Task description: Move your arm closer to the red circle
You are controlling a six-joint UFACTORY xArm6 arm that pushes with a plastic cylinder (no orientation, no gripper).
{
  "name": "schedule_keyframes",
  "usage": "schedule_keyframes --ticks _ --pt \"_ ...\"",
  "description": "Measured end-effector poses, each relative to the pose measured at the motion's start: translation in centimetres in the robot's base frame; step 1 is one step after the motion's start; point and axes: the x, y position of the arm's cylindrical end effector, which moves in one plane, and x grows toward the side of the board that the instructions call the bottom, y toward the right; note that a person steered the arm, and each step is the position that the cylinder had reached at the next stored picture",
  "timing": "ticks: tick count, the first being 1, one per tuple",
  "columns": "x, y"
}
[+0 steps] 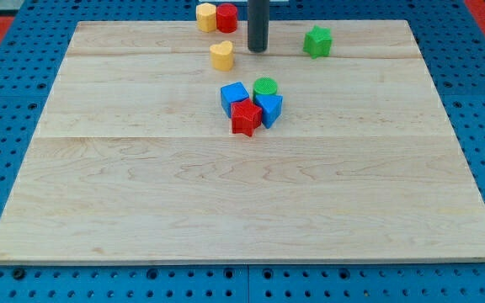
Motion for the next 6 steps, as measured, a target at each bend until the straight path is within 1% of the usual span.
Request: schedule_keyframes --ticks 1,2,3,4,5,6 --pt "3.4 -0.3" --pt "1.8 1.0" --pt "1.4 3.9" --pt "-0.5 3.2" --pt "-9.7 -1.9" --pt "-10.0 -2.2"
